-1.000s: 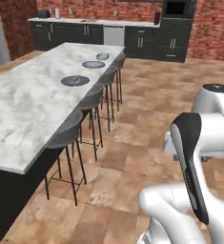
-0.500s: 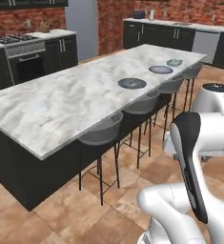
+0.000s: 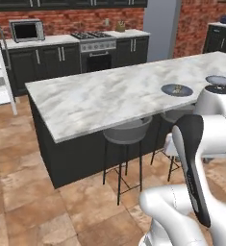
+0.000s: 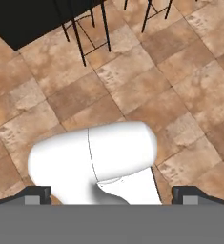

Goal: Place two dumplings into each of the tupperware containers and then place the containers in the fridge.

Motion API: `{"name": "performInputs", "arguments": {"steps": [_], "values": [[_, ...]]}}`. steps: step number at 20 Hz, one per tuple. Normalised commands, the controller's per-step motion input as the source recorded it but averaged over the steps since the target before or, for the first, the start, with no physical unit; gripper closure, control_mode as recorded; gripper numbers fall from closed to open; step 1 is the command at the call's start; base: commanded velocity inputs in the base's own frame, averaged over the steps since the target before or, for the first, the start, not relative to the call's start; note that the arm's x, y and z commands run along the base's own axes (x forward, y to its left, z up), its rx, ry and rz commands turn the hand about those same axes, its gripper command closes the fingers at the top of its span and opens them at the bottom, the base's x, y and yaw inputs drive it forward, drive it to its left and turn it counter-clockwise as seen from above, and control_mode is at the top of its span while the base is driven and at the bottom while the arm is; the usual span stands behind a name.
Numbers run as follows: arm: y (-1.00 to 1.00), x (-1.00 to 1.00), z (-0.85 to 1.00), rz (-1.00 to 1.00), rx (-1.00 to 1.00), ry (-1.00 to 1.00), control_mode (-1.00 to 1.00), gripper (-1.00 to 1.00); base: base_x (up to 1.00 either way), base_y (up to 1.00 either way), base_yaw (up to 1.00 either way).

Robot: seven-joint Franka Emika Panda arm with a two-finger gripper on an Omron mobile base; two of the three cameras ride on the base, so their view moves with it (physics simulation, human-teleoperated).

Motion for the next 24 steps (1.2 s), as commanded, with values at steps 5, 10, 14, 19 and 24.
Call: {"name": "performInputs", "arguments": {"steps": [5,10,14,19,24], "values": [[0.00,0.00,0.00,0.00,0.00,0.00,1.00,-1.00,0.25,-0.91,0.38],[0.00,0.00,0.00,0.00,0.00,0.00,1.00,-1.00,0.31,-0.97,0.31],[0.00,0.00,0.00,0.00,0.00,0.00,1.00,-1.00,0.46,-0.88,0.25],[0.00,0.00,0.00,0.00,0.00,0.00,1.00,-1.00,0.41,-0.45,0.11],[0.00,0.00,0.00,0.00,0.00,0.00,1.00,-1.00,0.46,-0.45,0.04]]}}
